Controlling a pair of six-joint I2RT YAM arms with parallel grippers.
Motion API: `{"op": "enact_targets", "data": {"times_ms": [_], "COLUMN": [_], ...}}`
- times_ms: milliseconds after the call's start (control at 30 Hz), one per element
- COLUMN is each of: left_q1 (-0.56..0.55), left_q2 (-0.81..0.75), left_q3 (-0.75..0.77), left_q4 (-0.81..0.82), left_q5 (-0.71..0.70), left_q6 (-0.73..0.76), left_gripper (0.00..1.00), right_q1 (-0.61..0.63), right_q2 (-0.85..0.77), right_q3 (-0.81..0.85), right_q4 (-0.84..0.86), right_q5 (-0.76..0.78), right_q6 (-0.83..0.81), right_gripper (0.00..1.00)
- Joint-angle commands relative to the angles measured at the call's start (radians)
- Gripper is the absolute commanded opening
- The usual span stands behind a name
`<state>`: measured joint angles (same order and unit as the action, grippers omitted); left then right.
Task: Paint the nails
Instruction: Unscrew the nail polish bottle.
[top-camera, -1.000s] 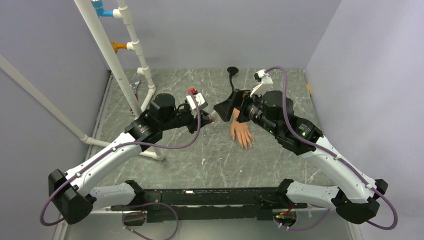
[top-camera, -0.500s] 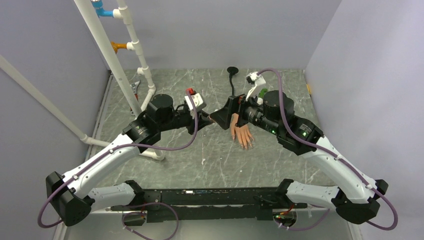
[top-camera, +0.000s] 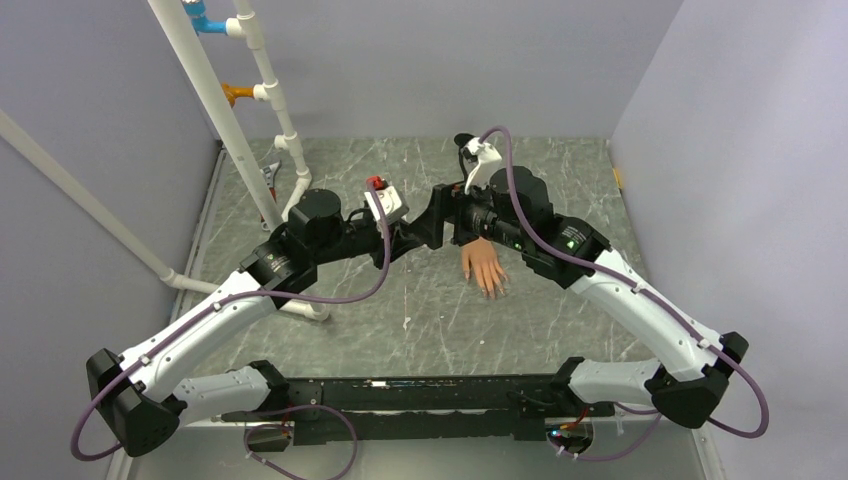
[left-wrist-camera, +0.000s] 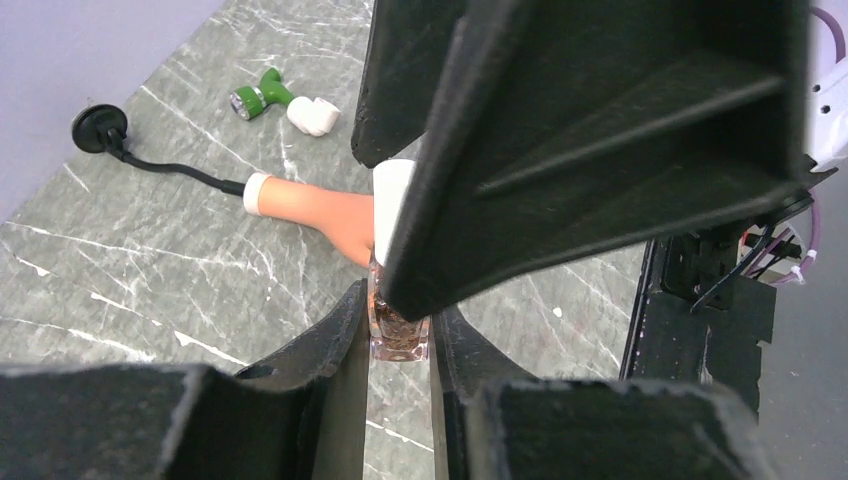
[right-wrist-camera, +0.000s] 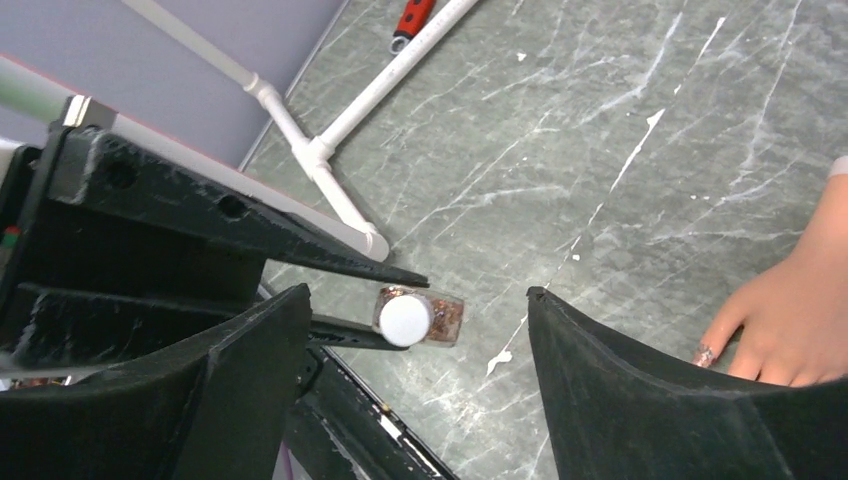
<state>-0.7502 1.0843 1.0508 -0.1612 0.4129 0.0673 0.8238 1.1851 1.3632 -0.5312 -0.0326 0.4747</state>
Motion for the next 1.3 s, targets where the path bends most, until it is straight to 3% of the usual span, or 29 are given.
{"op": "enact_targets", "data": {"times_ms": [0, 100, 300, 433, 633, 800, 967, 1267], "left_q1": [-0.01, -0.017, -0.017, -0.019, -0.019, -0.019, -0.019, -0.018], "left_q2": [-0.019, -0.015, -0.008, -0.007, -0.007, -0.01, -0.019, -0.023], "left_q3": [0.001, -0.002, -0.003, -0.002, -0.004, -0.005, -0.001, 0.006], "left_q4": [0.044, 0.041, 0.037, 0.037, 0.036, 0.037, 0.029, 0.021], "left_q5": [-0.03, -0.049, -0.069, -0.067, -0.065, -0.055, -0.03, 0.006], "left_q6": [0.023, 0.035, 0.046, 0.049, 0.054, 0.056, 0.062, 0.061], "left_gripper": [0.0, 0.0, 0.0, 0.0, 0.0, 0.0, 0.0, 0.0], "right_q1": [-0.031, -0.042, -0.043, -0.043, -0.044, -0.044, -0.043, -0.044], "right_q2": [-0.001, 0.003, 0.024, 0.029, 0.038, 0.042, 0.035, -0.008], "right_q3": [0.053, 0.052, 0.057, 0.044, 0.032, 0.034, 0.007, -0.055], "right_q4": [0.009, 0.014, 0.005, 0.02, 0.037, 0.025, 0.035, 0.075], "right_q5": [-0.035, -0.076, -0.135, -0.144, -0.152, -0.154, -0.194, -0.288], "right_q6": [0.008, 0.011, 0.013, 0.017, 0.024, 0.005, -0.014, -0.127], "right_gripper": [0.76, 0.67, 0.59, 0.44, 0.41, 0.19, 0.04, 0.0]}}
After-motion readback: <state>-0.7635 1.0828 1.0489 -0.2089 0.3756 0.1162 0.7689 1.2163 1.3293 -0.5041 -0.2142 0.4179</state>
